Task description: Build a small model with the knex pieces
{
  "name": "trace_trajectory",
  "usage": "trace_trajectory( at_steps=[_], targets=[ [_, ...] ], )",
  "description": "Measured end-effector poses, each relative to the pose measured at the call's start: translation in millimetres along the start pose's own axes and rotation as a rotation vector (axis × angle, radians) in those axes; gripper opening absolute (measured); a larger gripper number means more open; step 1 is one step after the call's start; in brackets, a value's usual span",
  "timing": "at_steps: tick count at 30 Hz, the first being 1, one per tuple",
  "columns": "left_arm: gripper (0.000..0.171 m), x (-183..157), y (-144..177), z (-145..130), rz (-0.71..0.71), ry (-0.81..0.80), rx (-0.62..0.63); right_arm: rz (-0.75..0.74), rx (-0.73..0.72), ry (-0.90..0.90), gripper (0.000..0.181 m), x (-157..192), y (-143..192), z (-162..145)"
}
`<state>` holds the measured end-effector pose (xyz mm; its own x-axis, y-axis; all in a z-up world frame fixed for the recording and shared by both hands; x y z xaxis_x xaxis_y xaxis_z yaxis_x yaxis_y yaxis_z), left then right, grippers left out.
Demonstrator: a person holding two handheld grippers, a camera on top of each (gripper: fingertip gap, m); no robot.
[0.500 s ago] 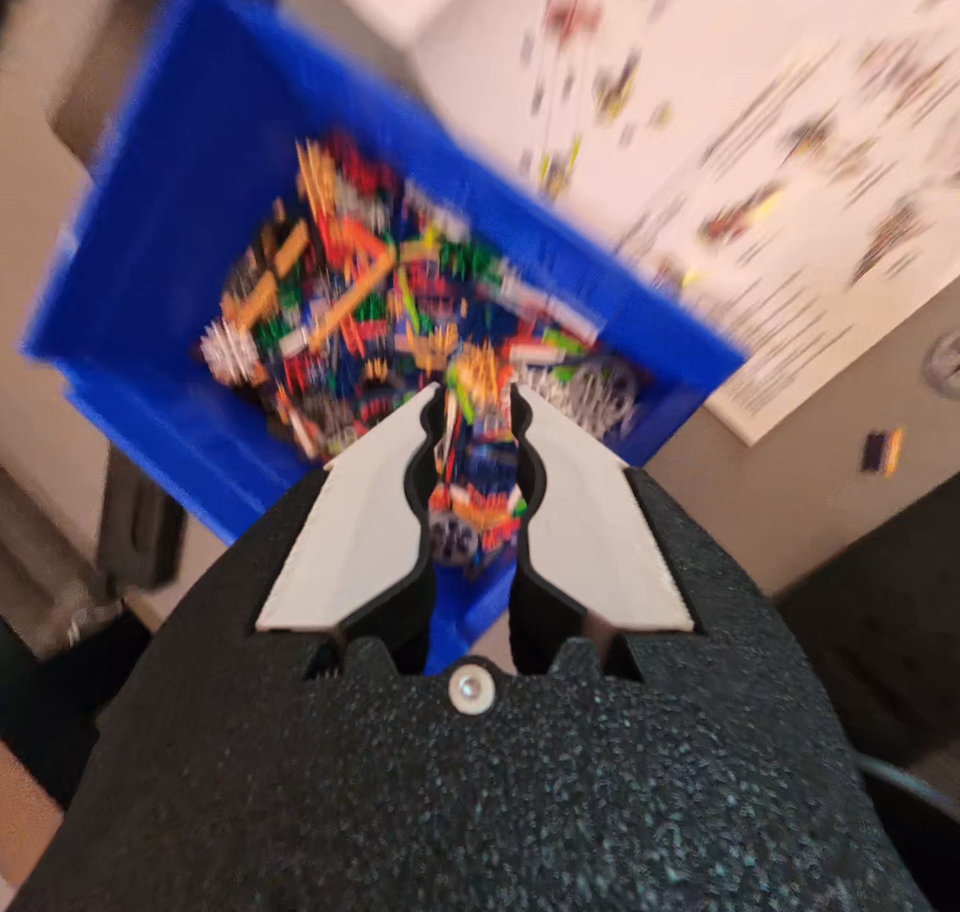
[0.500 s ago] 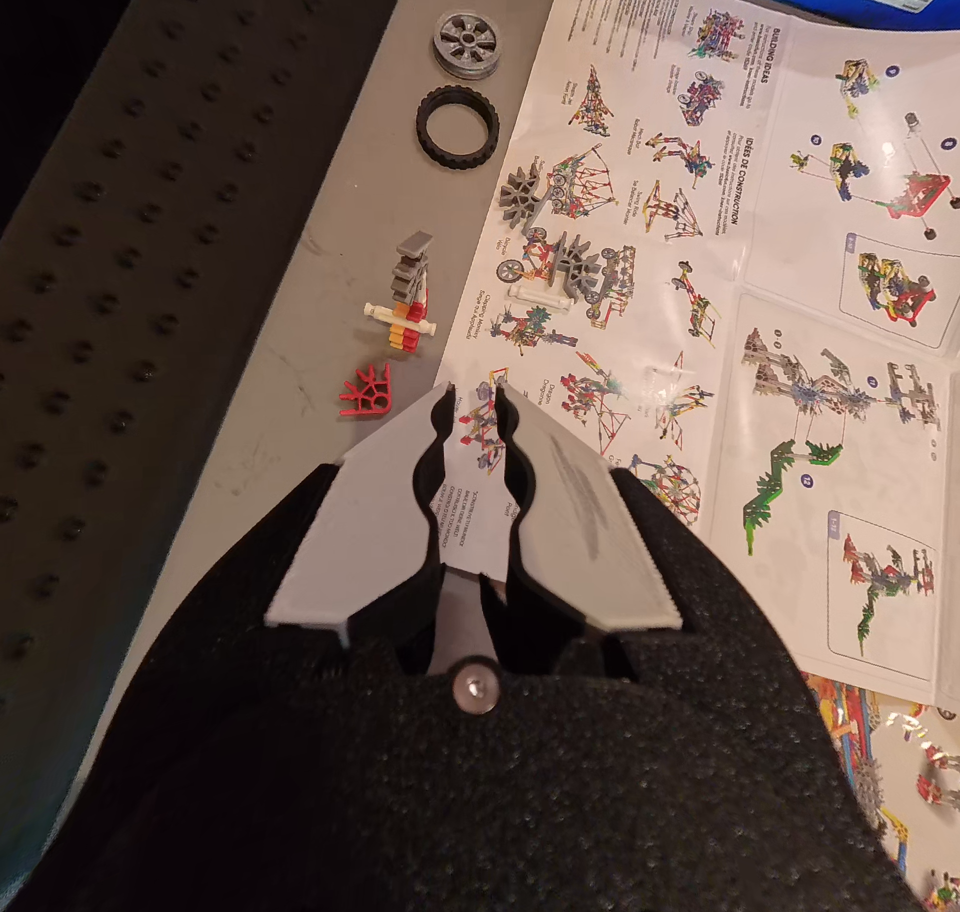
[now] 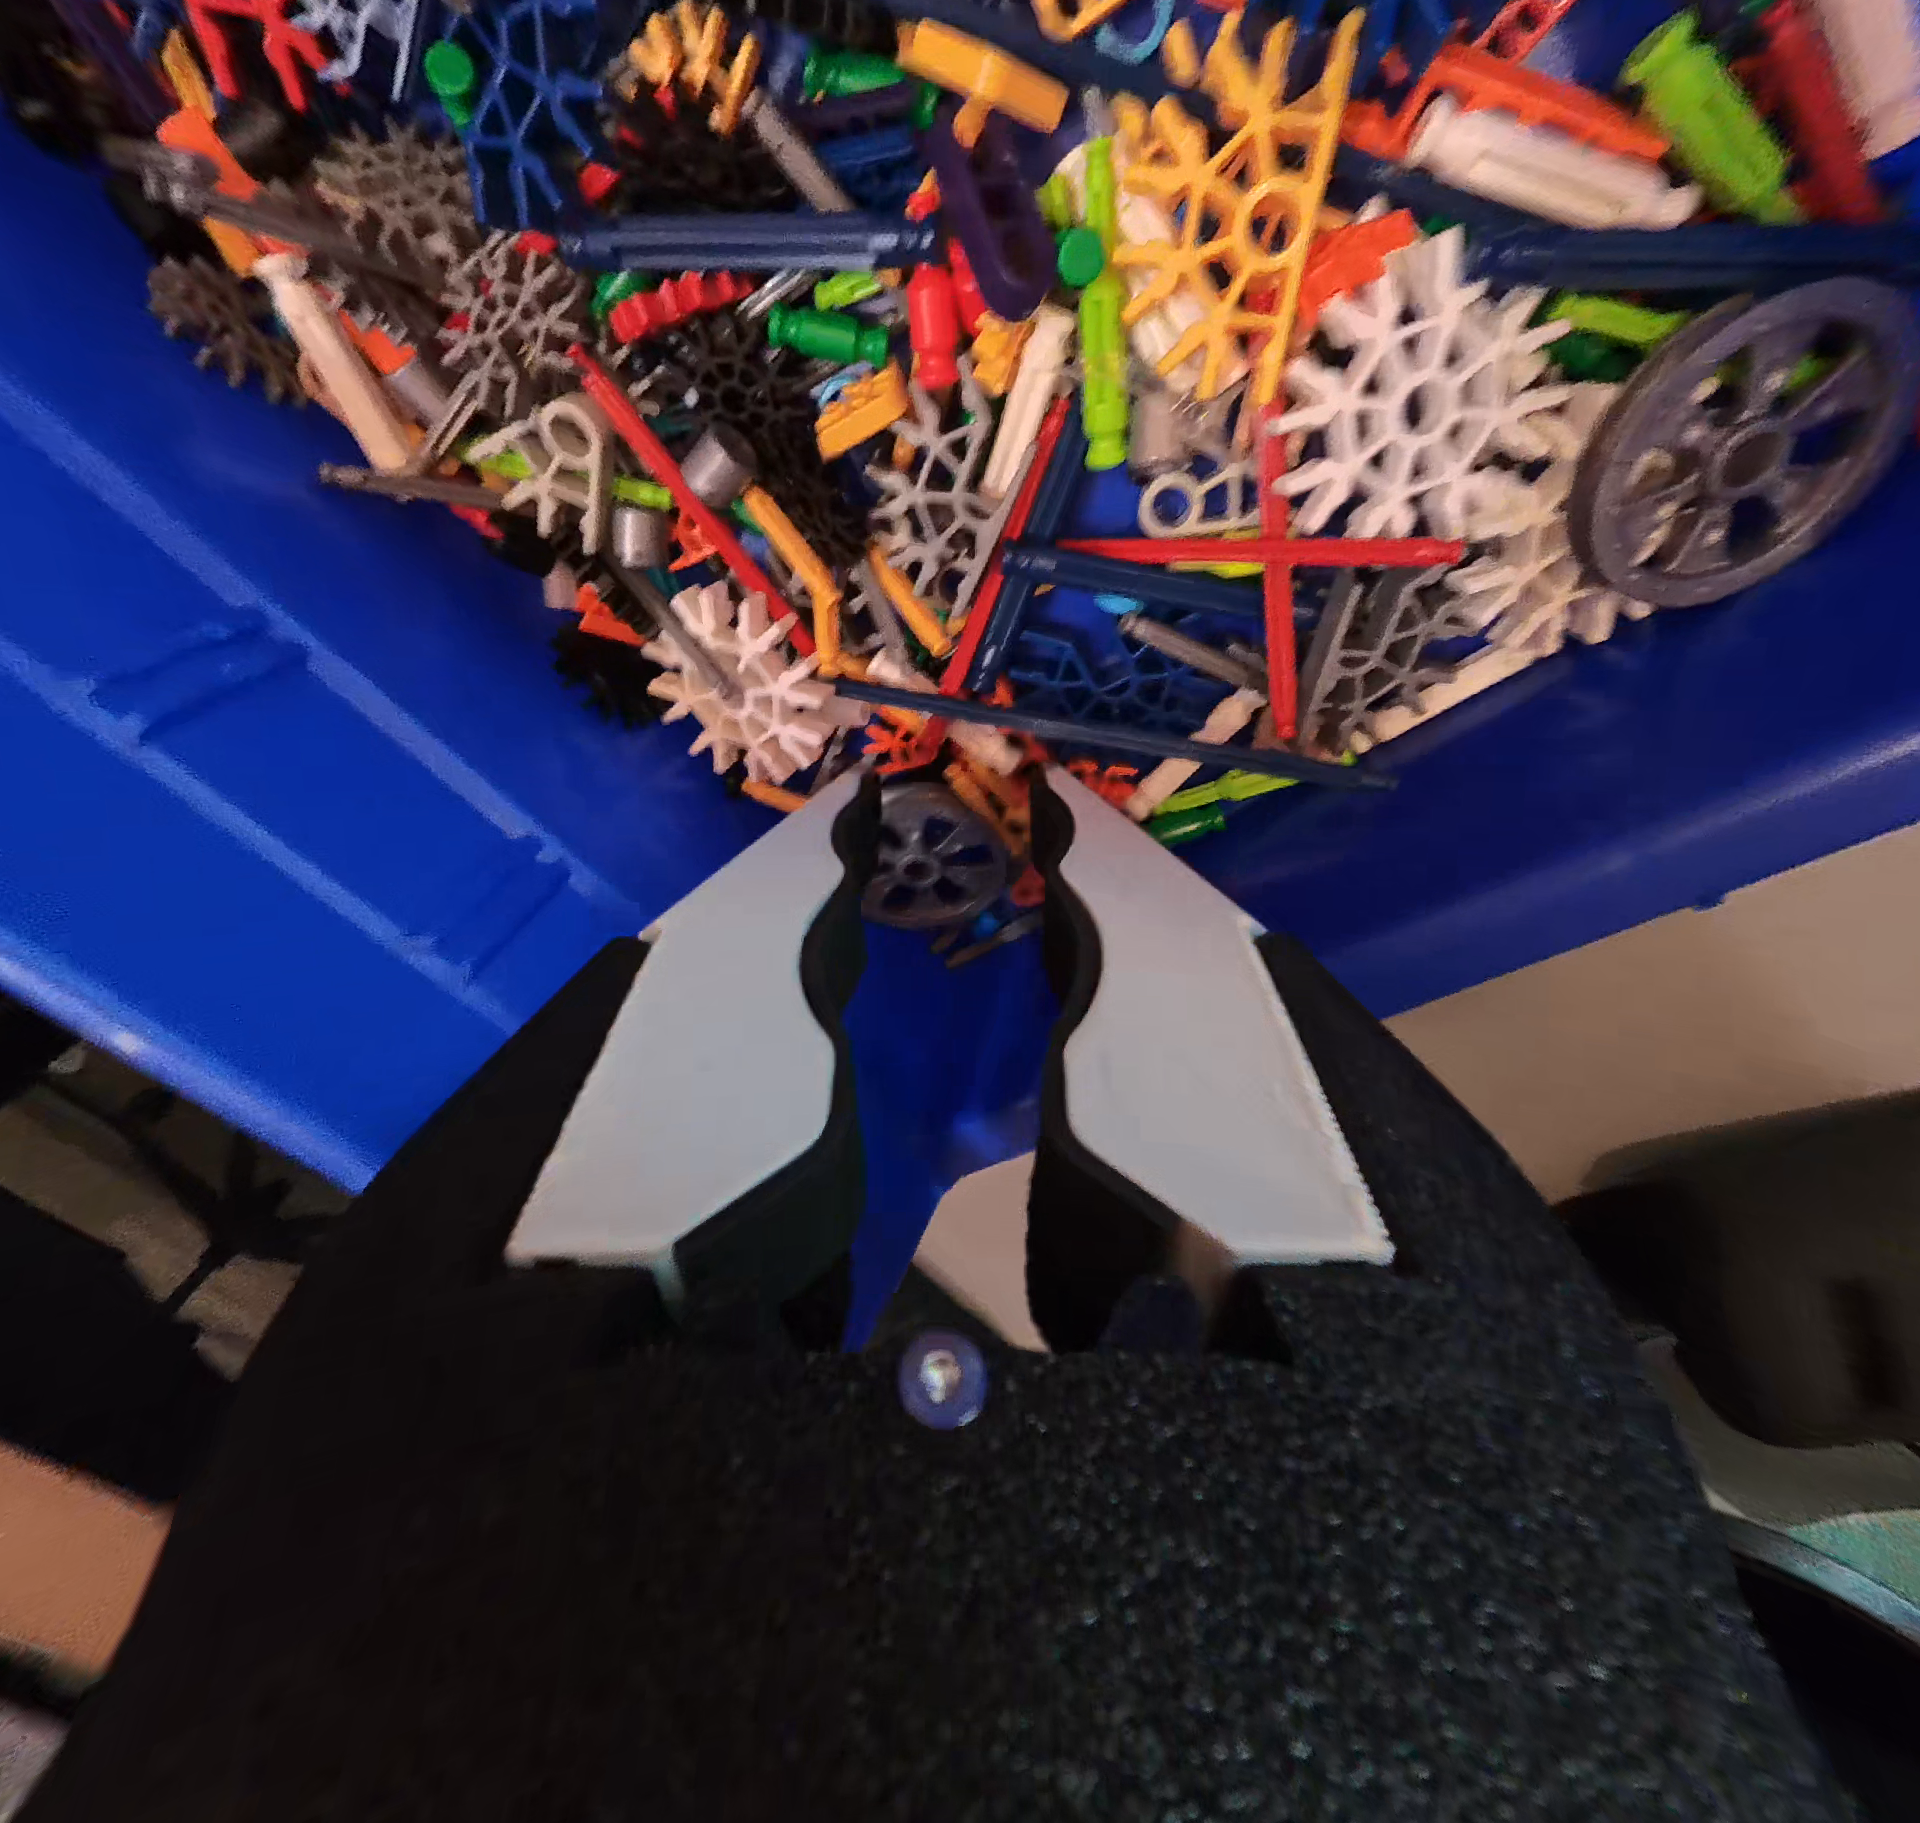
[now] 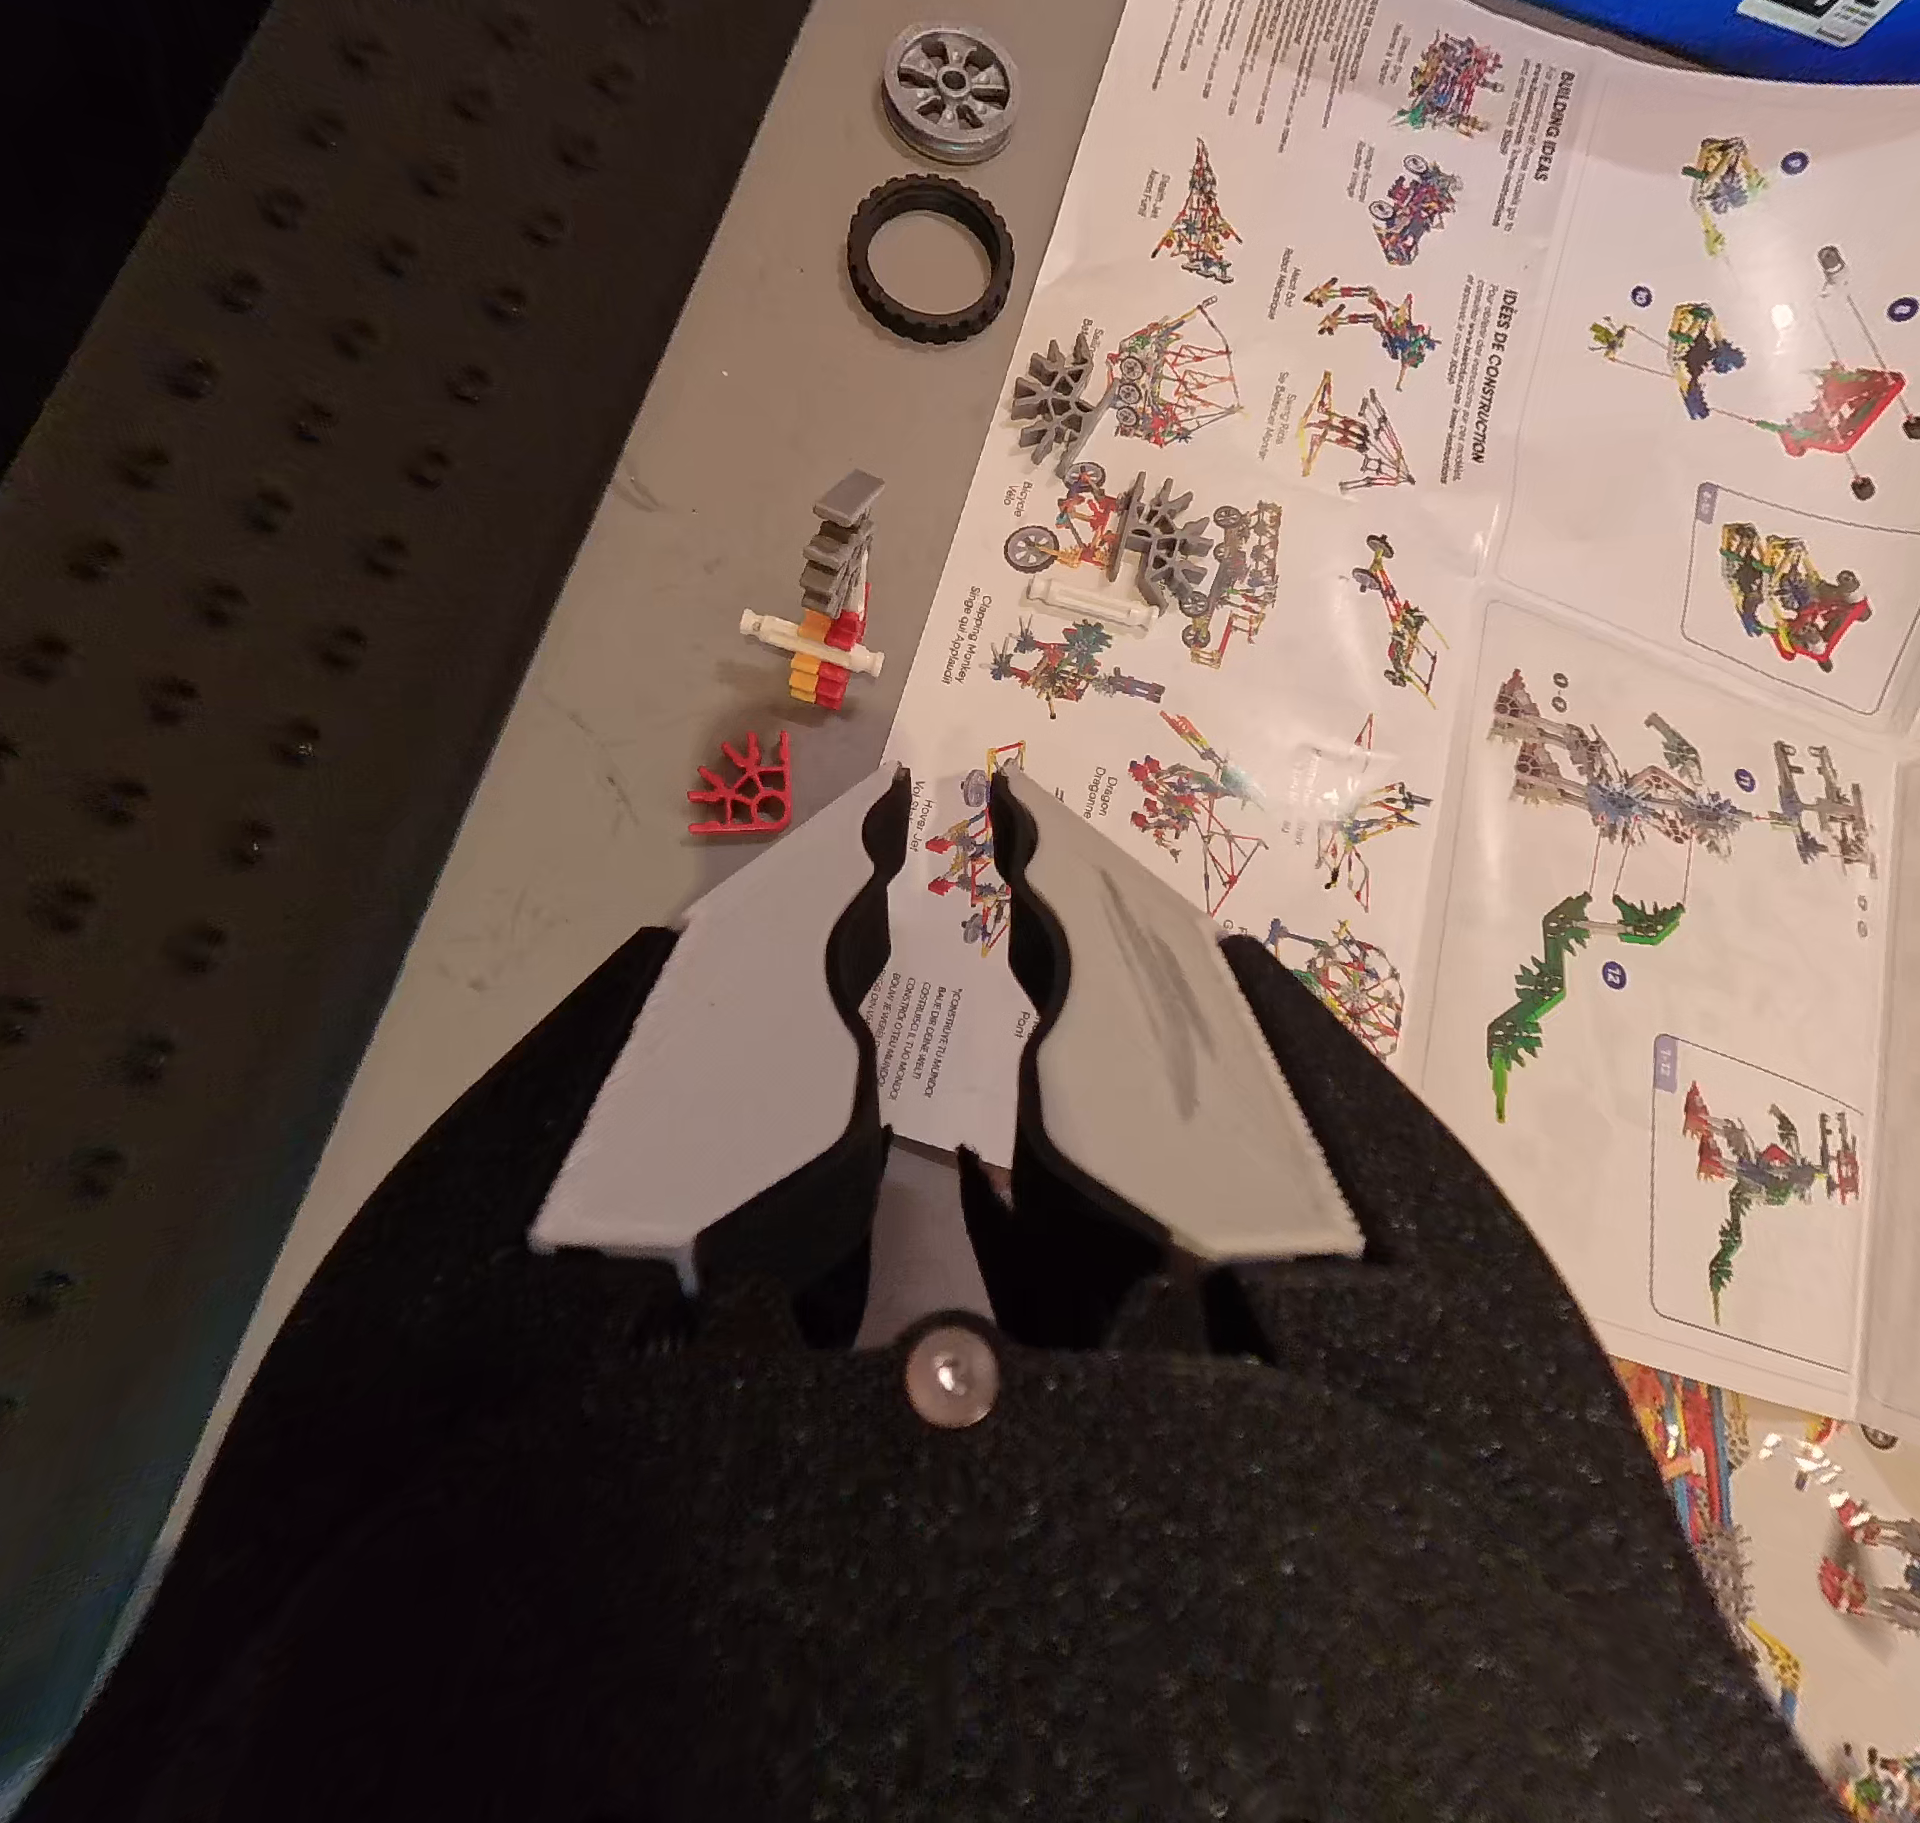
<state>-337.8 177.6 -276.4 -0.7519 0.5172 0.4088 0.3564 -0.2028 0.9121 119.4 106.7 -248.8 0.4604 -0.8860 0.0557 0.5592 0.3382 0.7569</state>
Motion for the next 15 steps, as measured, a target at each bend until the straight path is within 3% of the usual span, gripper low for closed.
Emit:
trace_trajectory(
  at_steps=[11,15],
  targets=[
    [0.026,0.1,-7.3,7.5,-0.018,0.047,-0.014,-0.003,0.002,0.006,0.015,0.7,0.1,1.5],
    [0.011,-0.6,-6.5,9.1,-0.014,0.035,-0.025,-0.009,-0.001,0.008,0.015,0.3,1.7,2.6]
  ],
)
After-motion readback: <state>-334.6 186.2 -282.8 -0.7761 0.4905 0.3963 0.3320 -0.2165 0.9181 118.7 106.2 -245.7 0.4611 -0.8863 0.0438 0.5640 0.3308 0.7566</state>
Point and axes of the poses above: each gripper's, where its closed fingertips meet, y back along the fingers, z out of its top, x = y × z across the jaws, the point moved 1 cm from there along y, back along the fingers, and after that the axes turned 15 degrees about z, right-handed, at the moved point
